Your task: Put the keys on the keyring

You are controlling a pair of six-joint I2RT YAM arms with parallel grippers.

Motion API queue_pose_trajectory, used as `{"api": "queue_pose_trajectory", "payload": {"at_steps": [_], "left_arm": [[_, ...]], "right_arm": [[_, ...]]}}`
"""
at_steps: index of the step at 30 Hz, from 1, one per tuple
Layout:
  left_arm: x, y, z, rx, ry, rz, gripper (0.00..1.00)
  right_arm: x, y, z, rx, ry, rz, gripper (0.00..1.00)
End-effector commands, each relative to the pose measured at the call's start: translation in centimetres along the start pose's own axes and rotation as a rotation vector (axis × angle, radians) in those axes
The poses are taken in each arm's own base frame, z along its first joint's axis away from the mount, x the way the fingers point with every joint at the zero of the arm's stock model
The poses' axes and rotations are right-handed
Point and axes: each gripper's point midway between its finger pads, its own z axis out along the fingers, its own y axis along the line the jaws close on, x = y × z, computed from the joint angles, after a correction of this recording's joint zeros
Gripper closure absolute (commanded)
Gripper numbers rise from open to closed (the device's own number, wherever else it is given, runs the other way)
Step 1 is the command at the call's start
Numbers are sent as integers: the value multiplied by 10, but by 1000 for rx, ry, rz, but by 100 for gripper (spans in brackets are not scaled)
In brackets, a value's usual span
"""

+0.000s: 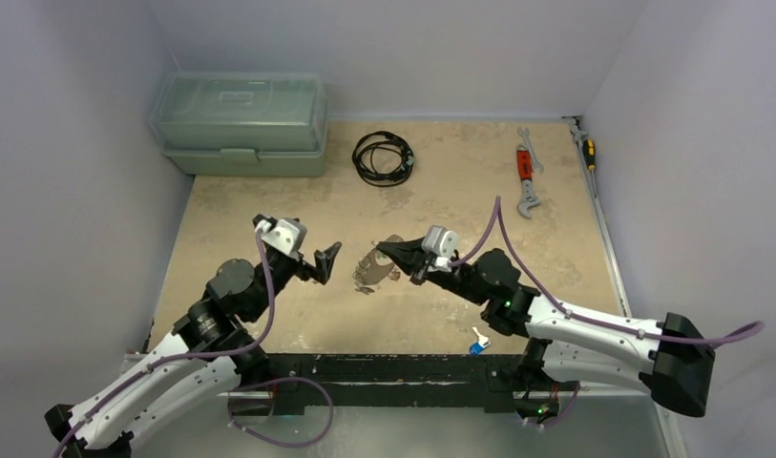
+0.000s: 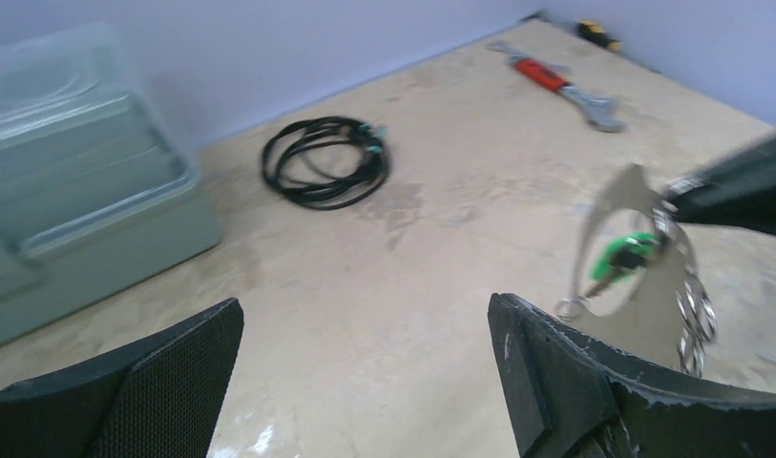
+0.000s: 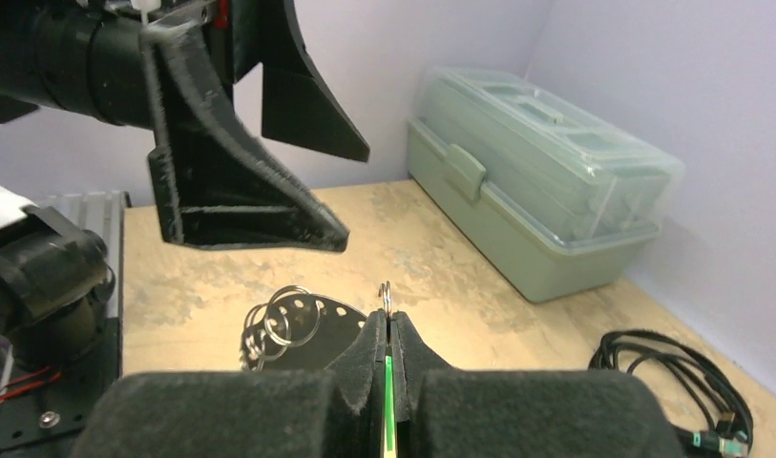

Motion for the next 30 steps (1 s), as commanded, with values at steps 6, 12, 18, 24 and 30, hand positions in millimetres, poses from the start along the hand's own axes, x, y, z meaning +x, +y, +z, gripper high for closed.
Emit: {"api": "queue_pose_trajectory", "payload": {"at_steps": [6, 12, 18, 24, 30], "left_arm": [[8, 77, -2, -480, 121, -137, 1], [6, 85, -5, -514, 142, -124, 1], [4, 91, -12, -536, 135, -98, 1], [5, 90, -13, -528, 138, -84, 1], [10, 89, -10, -525, 164, -76, 1]], "right_arm": [[-12, -33, 38, 166, -47, 28, 100], [-10, -48, 74, 233, -23, 38, 100], [-27, -57, 87, 289, -75, 139, 100], [45, -26, 62, 212, -16, 273, 100], [115, 6, 28, 153, 71, 434, 100]]}}
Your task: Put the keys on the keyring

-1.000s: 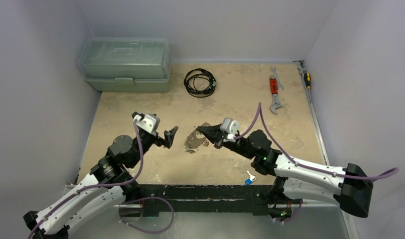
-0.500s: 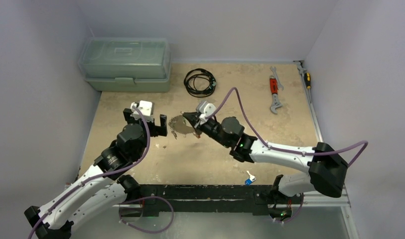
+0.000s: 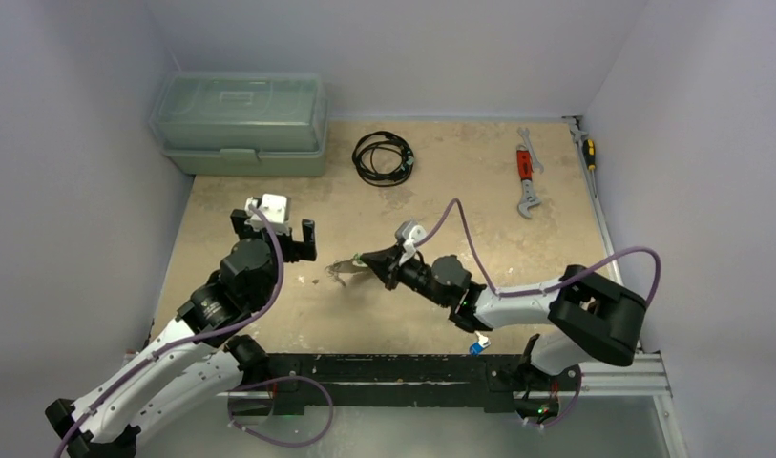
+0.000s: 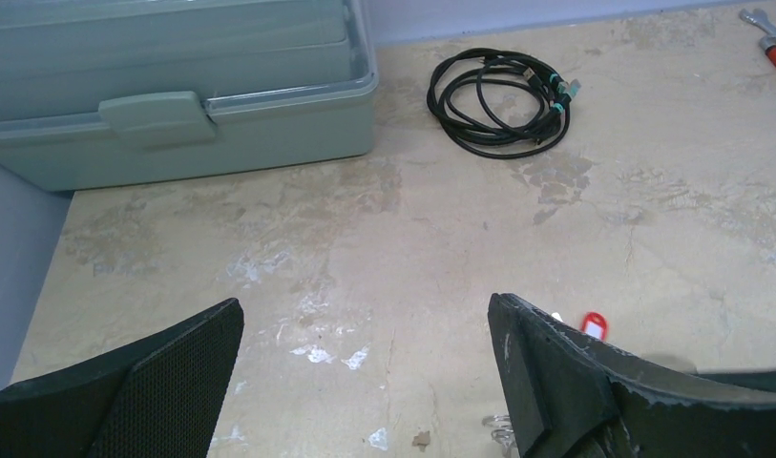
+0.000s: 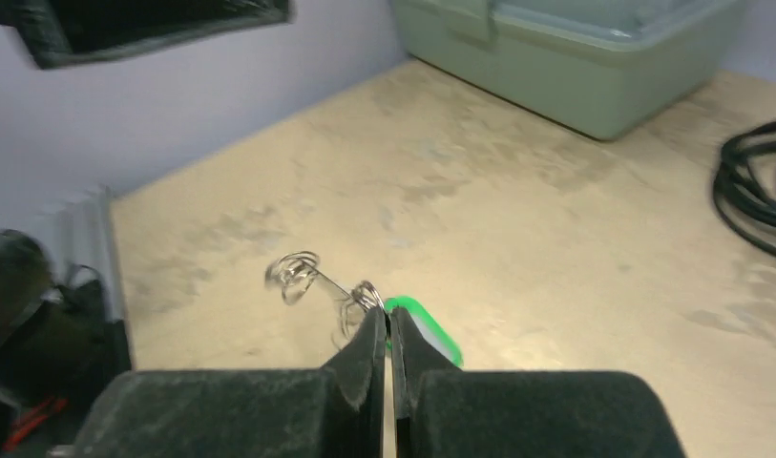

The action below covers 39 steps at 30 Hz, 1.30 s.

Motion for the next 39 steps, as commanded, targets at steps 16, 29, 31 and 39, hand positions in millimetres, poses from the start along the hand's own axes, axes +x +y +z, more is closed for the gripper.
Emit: {"api": "queue_pose_trajectory", "payload": {"at_steps": [16, 29, 31, 39], "left_arm": [[-5, -4, 4, 4, 16, 22, 1], [0, -8, 7, 19, 36, 38, 1], [-1, -8, 7, 17, 36, 38, 1], [1, -8, 8, 17, 36, 42, 1]], "right_arm": [[40, 8, -48, -29, 70, 265, 100], [82, -7, -72, 87, 176, 409, 85], [80, -11, -72, 111, 173, 395, 49], [42, -39, -62, 272, 132, 287, 1]]}}
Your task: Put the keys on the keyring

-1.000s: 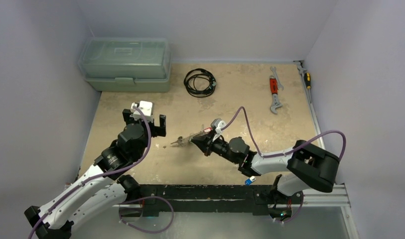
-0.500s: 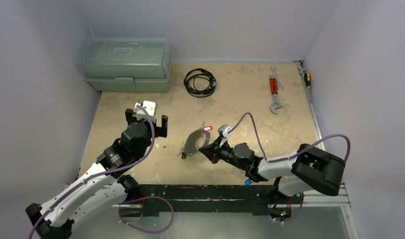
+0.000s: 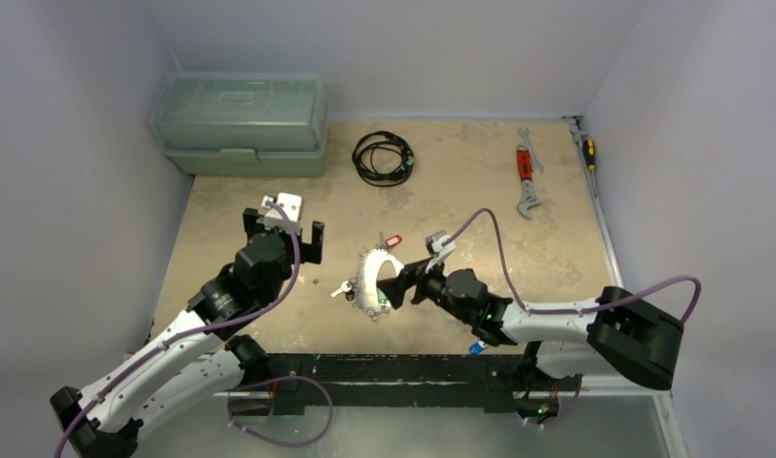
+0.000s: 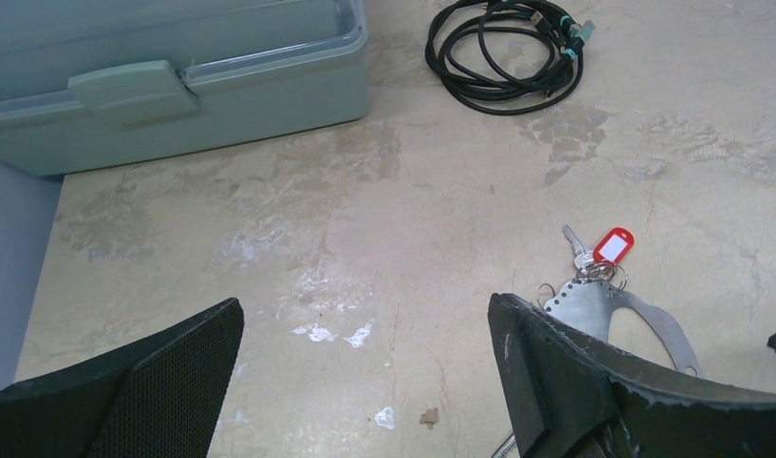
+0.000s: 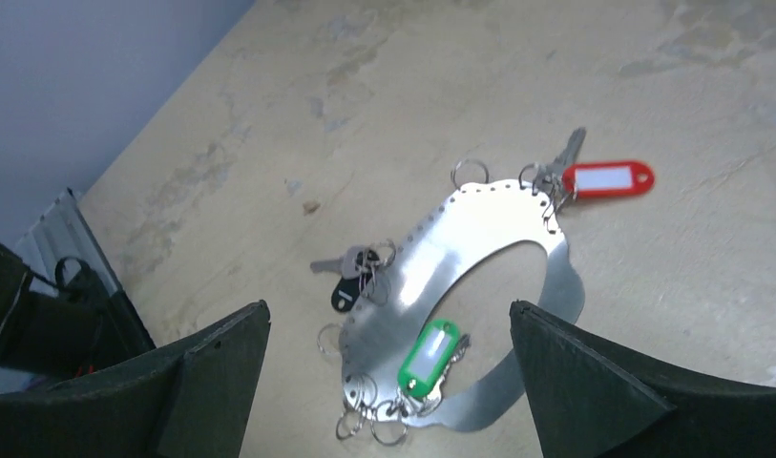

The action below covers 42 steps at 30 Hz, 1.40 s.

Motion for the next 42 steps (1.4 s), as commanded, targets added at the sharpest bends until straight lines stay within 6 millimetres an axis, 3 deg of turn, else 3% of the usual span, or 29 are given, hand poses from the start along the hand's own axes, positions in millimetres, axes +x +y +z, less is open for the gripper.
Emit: {"api": "queue_pose_trajectory", "payload": {"at_steps": [1, 4, 6, 8, 10, 12, 15, 19, 23, 26, 28, 34, 42], "left_arm": [[-19, 2, -2, 1, -46, -21, 1], [-21, 1, -1, -1, -54, -35, 1], [-32, -16, -5, 106, -85, -48, 1], [-43, -20, -11, 144, -125, -82, 1], [-58, -12, -21, 137, -184, -136, 1], [-64, -9, -30, 154, -222, -189, 1], [-58, -8, -38, 179, -239, -228, 1], [-43, 3, -26, 65, -146, -228, 1], [-27, 12, -9, -61, -18, -160, 1], [-20, 15, -4, -98, 23, -141, 1], [-18, 12, -4, -78, 22, -137, 1], [-18, 5, -6, -19, -2, -145, 1], [-18, 6, -7, -16, -15, -143, 2]], "right_arm": [[-41, -4, 5, 95, -92, -32, 1], [-46, -7, 5, 124, -98, -35, 1], [-48, -16, 5, 180, -98, -51, 1], [-54, -23, 1, 224, -113, -58, 1], [-64, -20, -4, 215, -145, -37, 1], [-80, -2, -12, 124, -205, -1, 1], [-102, 21, -27, 2, -283, 48, 1], [-116, 20, -38, 35, -295, 90, 1], [-120, -21, -56, 252, -325, 99, 1], [-129, -61, -87, 489, -374, 136, 1], [-137, -66, -101, 526, -391, 138, 1], [-158, -53, -118, 448, -418, 103, 1], [-169, -32, -112, 391, -365, 88, 1]]}}
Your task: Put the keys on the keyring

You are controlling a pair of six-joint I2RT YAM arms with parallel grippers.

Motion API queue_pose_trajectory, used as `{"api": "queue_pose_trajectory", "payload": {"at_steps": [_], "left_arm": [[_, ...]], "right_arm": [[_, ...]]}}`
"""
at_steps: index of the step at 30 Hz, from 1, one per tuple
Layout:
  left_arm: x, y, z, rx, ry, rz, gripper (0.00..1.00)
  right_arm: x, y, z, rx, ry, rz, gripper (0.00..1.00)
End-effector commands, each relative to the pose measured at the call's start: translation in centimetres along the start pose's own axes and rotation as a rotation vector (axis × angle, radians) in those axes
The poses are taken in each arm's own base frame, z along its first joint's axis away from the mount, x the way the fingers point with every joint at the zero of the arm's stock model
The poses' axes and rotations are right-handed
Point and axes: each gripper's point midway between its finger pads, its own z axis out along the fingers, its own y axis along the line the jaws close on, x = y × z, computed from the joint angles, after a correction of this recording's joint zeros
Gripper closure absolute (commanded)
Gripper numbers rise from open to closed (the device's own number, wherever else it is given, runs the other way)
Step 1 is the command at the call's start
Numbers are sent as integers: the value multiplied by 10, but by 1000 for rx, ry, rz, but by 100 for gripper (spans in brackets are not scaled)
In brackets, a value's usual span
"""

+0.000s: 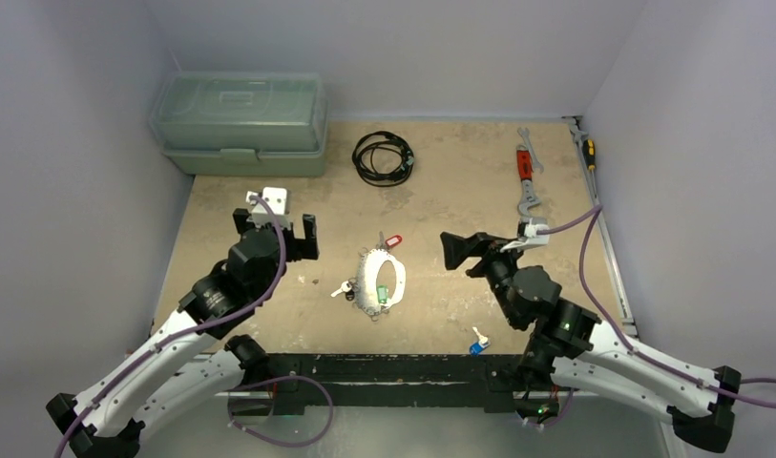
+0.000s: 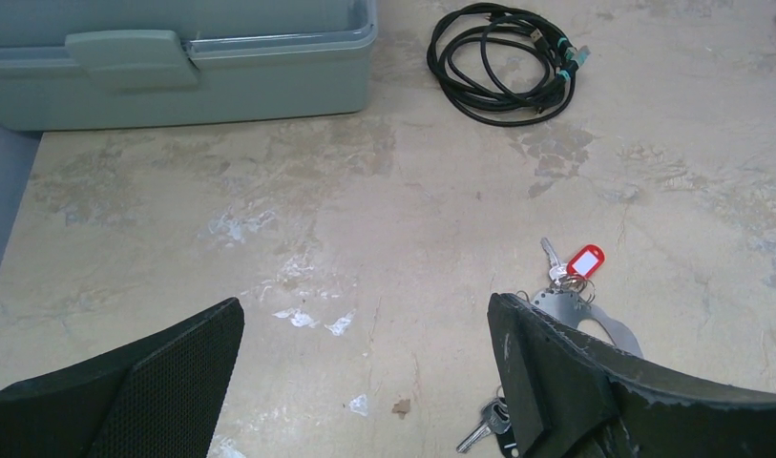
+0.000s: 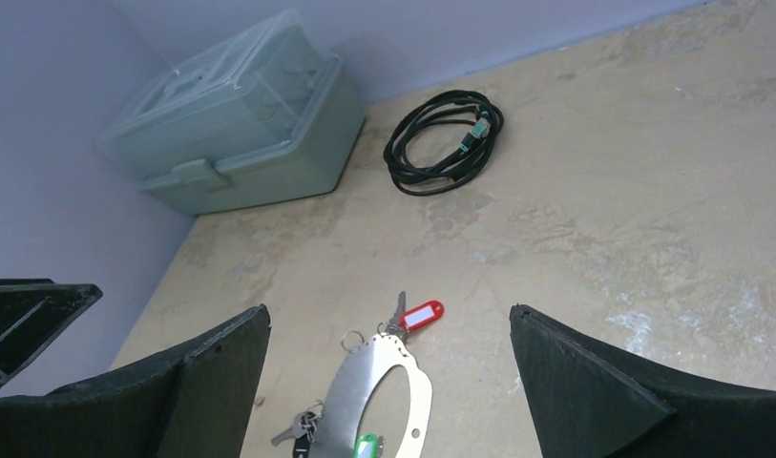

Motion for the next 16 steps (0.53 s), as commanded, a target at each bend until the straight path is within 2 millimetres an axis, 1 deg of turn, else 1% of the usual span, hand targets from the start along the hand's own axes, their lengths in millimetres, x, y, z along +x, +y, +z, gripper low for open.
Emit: {"api": "queue_pose_trajectory", "payload": {"at_steps": [1, 5, 10, 11, 13, 16], "left_arm": [[-7, -1, 0, 11, -36, -15, 2], [-5, 1, 1, 0, -42, -14, 2], [-6, -2, 0, 22, -43, -14, 3], [-7, -3, 0, 26, -43, -16, 3], [-7, -4, -1, 34, -42, -17, 3], [-6, -2, 0, 21, -43, -15, 3]], "right_arm": [[-5, 13, 1, -24, 36, -16, 1], [0, 19, 3, -36, 67, -10, 1], [2, 16, 1, -23, 78, -12, 1], [5, 14, 1, -23, 80, -11, 1], [6, 17, 1, -43, 76, 5, 1], [7, 21, 3, -54, 89, -39, 1]]}}
